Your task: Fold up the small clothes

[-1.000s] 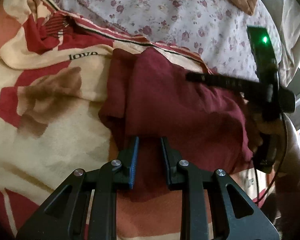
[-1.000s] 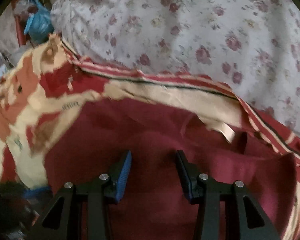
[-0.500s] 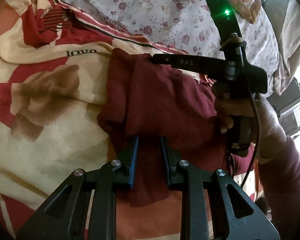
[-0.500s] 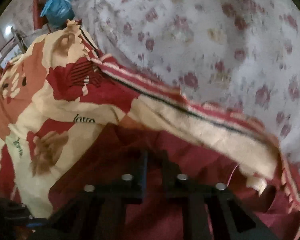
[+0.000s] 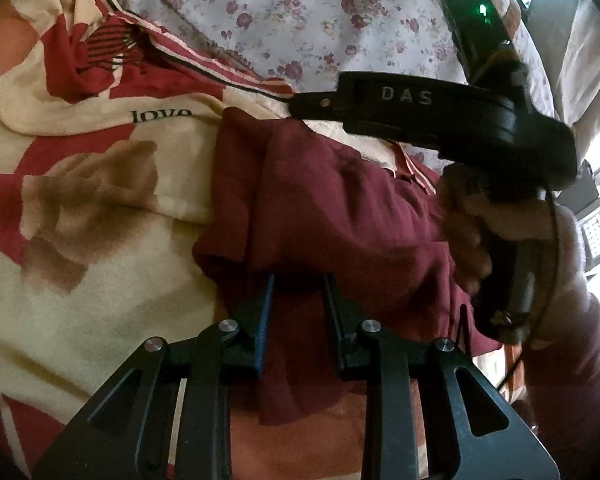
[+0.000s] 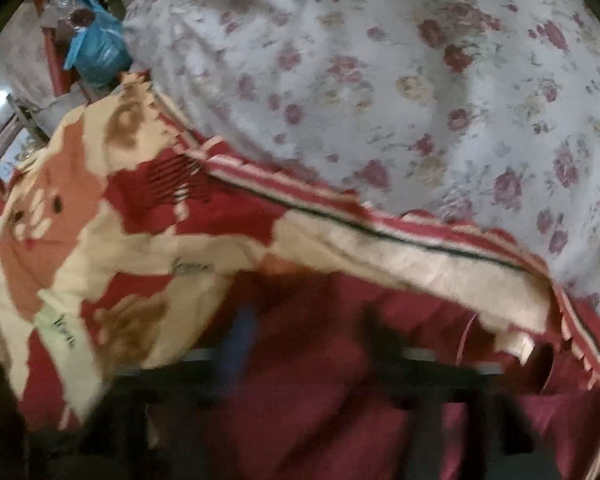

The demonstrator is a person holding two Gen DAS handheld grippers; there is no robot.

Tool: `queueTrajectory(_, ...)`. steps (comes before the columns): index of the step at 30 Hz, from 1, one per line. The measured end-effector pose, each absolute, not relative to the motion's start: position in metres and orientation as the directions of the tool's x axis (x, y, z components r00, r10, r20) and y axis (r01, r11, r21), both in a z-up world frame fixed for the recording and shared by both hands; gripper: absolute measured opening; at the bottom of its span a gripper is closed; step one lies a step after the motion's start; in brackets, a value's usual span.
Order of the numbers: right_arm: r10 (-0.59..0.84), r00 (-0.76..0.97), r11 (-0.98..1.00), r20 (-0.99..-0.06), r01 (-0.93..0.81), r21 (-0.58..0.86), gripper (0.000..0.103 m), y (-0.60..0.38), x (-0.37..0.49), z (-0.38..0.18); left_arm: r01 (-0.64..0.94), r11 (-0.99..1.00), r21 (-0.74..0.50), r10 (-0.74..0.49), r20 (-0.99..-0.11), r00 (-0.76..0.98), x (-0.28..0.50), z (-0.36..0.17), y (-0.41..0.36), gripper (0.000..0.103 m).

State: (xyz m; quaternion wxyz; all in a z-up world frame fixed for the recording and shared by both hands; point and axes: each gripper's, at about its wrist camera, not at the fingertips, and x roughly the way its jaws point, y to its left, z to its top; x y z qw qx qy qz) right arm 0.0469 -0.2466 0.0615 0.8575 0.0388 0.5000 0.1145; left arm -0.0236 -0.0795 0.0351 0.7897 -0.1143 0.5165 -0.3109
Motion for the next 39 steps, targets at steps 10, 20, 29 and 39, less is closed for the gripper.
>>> queueTrajectory(10, 0.107, 0.364, 0.985, -0.925, -0.168, 0.048, 0.074, -0.188, 0.068, 0.025, 0.380, 0.787, -0.486, -0.599, -0.750, 0.282, -0.026, 0.035, -0.080, 0.024)
queueTrajectory(20, 0.165, 0.432, 0.983, -0.886, -0.149, 0.111, 0.035, -0.210, 0.062, 0.030, 0.392, 0.762, -0.515, -0.629, -0.733, 0.260, -0.024, 0.037, -0.081, 0.040)
queueTrajectory(29, 0.226, 0.509, 0.974, -0.831, -0.147, 0.174, 0.002, -0.260, 0.031, 0.068, 0.368, 0.656, -0.659, -0.749, -0.625, 0.217, -0.015, 0.042, -0.069, 0.079)
queueTrajectory(39, 0.355, 0.451, 0.934, -0.819, -0.200, 0.295, 0.026, -0.250, 0.021, 0.077, 0.332, 0.773, -0.541, -0.631, -0.714, 0.303, -0.011, 0.035, -0.063, 0.079)
